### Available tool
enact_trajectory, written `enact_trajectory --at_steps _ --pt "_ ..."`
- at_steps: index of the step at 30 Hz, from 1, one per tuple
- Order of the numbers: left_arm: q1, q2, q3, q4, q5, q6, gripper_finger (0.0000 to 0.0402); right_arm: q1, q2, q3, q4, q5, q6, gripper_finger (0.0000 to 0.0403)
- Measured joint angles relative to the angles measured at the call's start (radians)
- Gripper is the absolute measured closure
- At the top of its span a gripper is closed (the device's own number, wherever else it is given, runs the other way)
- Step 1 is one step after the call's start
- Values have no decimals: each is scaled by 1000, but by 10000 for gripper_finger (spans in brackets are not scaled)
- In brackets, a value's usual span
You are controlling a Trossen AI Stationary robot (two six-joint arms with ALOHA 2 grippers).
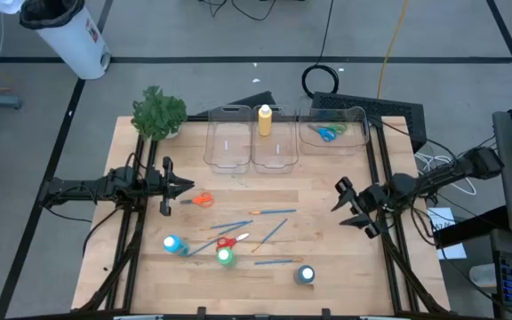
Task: Pick & Place Paint Supplies
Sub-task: Put the black paint bottle into the middle transparent bin
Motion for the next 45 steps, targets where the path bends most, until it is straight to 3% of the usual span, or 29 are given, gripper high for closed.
enact_trajectory --at_steps 6,10,16,22,34,42,45 --pt "0 0 0 0 0 0 355 132 146 77 -7 23 -57 120" --pt "0 0 0 -1 0 0 355 245 290 144 -16 111 -156 99" --pt "0 0 0 0 0 0 355 356 486 326 -198 170 -210 107" --pt "0 0 0 0 0 0 355 390 635 485 -425 235 -130 118" --pt "0 0 0 0 0 0 355 391 740 507 -383 237 3 126" --pt "0 0 0 0 0 0 355 391 740 507 -421 415 124 149" --pt "0 0 0 0 0 0 355 391 740 507 -433 413 138 160"
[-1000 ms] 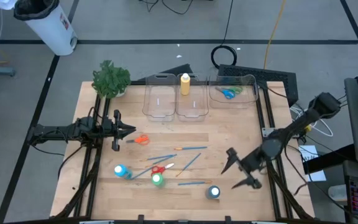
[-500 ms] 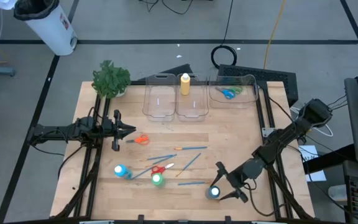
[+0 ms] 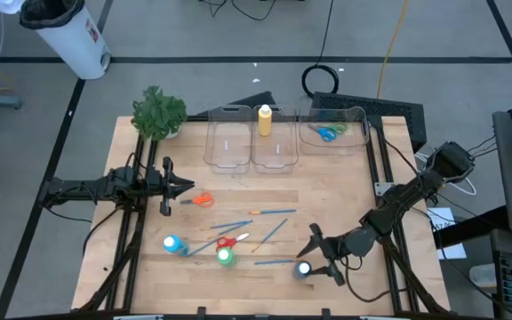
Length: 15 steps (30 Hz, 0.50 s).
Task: Pick & Place Paint Supplies
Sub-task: Put the black paint bottle into the middle transparent bin
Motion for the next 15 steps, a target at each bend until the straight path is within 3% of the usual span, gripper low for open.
enact_trajectory --at_steps 15 --pt "0 0 0 0 0 0 355 60 0 0 27 1 -65 280"
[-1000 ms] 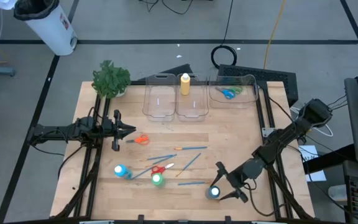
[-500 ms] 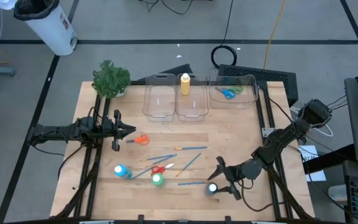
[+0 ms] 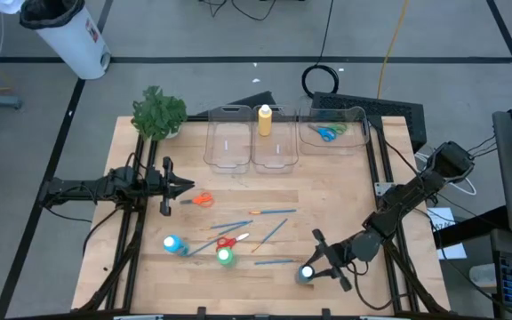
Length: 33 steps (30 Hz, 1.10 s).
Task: Pick & Place Paint Supplies
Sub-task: Put the black paint bottle into the middle transparent bin
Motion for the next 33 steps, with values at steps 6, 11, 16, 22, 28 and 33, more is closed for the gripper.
enact_trajectory --at_steps 6,11,16,22,28,33 --pt "0 0 0 0 0 0 355 0 0 0 0 -3 0 302" --pt "0 0 0 0 0 0 355 0 1 -2 23 -4 -25 302" --pt "0 0 0 0 0 0 355 0 -4 -2 151 -4 -45 302" --pt "0 0 0 0 0 0 355 -33 -12 -2 278 2 -49 302" --pt "0 0 0 0 0 0 355 -165 -12 -2 323 2 -45 303" --pt "0 0 0 0 0 0 355 -361 -13 -1 368 0 -14 303"
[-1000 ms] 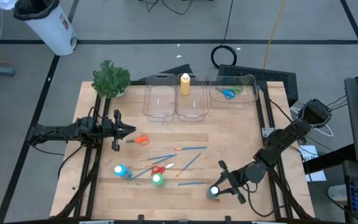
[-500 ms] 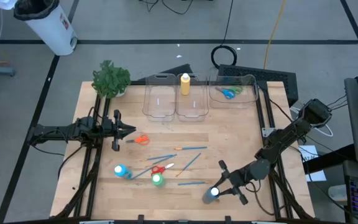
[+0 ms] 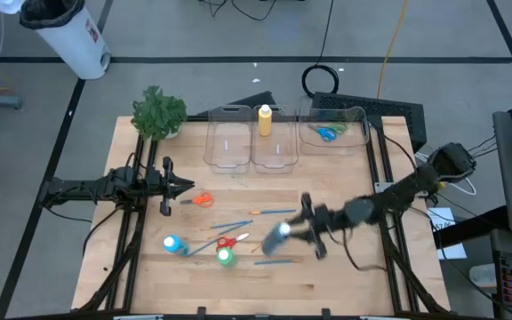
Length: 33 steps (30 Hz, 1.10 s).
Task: Pick & Place Paint Supplies
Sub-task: Put the black paint bottle into the middle transparent bin
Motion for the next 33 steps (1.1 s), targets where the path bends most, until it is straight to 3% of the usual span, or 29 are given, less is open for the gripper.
enact_trajectory --at_steps 5,11,18,25,33 --pt "0 0 0 0 0 0 355 -232 -10 17 -31 -11 1 303" --pt "0 0 0 0 0 0 355 -493 -9 59 -125 -162 -34 303" --pt "0 0 0 0 0 0 355 -699 -10 63 -151 -292 -44 304" --pt "0 0 0 0 0 0 355 -789 -11 63 -101 -420 13 306" --pt "0 0 0 0 0 0 355 -789 -13 90 -39 -439 8 306"
